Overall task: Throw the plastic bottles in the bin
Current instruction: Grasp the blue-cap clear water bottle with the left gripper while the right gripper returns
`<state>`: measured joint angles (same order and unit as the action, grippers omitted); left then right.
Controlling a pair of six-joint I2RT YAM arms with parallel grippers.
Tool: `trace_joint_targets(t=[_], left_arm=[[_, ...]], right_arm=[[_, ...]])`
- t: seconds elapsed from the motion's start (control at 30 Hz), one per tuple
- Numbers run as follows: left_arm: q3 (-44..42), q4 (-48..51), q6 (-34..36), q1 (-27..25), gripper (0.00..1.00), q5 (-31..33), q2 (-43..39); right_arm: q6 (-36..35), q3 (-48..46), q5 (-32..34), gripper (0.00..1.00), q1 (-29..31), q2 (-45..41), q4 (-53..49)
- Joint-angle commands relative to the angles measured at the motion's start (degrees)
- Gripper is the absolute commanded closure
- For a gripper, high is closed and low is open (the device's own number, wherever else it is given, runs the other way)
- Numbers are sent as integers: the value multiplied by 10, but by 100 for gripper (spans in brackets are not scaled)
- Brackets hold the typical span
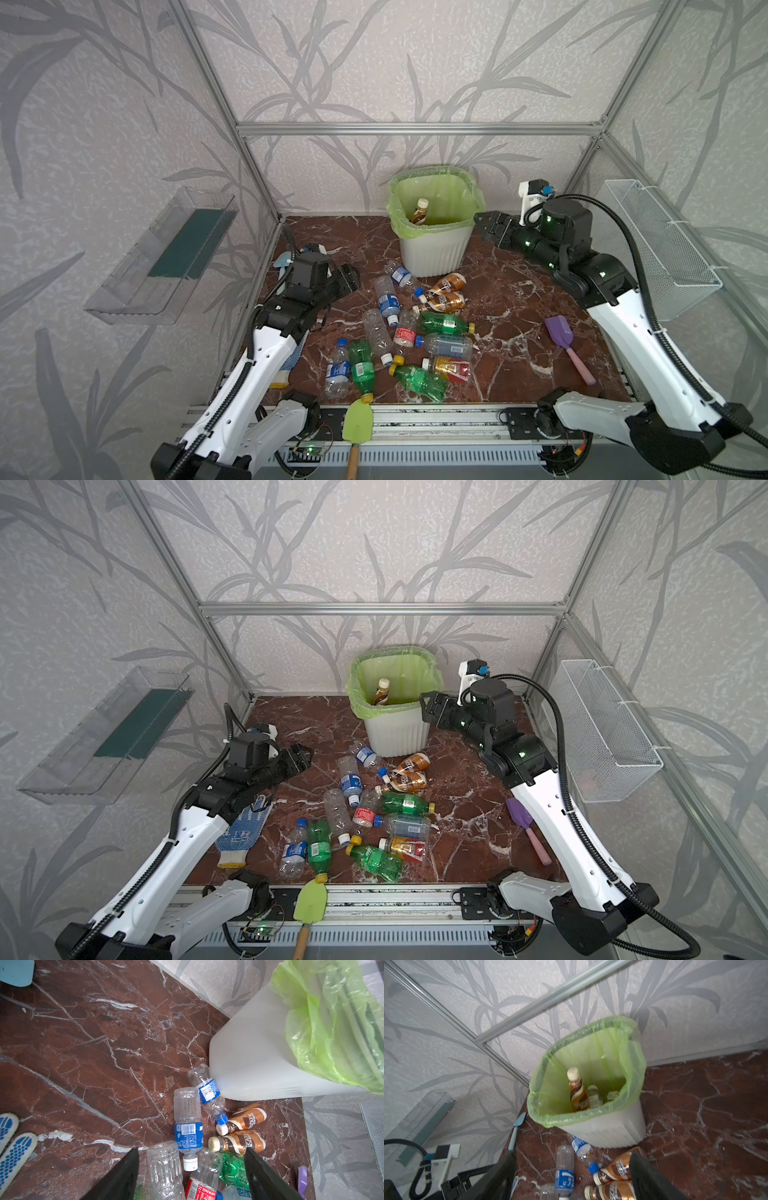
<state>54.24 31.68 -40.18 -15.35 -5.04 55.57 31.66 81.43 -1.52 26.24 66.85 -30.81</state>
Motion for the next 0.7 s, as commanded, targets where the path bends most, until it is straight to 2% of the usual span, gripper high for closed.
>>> trace_joint_targets(t=[0.0, 0.33, 0.57, 0.67], left_arm=[[-10, -2, -7, 2, 21, 11, -3], [-25, 30, -27, 2, 21, 14, 7], [-32, 150, -46, 2, 22, 29, -7], [-51, 208, -85, 2, 22, 44, -25]], right_arm=[[11, -73, -11, 16, 2, -24, -29], [45, -283, -49, 18, 9, -84, -23], [72, -340, -59, 19, 37, -72, 10], [75, -351, -61, 19, 42, -70, 21]])
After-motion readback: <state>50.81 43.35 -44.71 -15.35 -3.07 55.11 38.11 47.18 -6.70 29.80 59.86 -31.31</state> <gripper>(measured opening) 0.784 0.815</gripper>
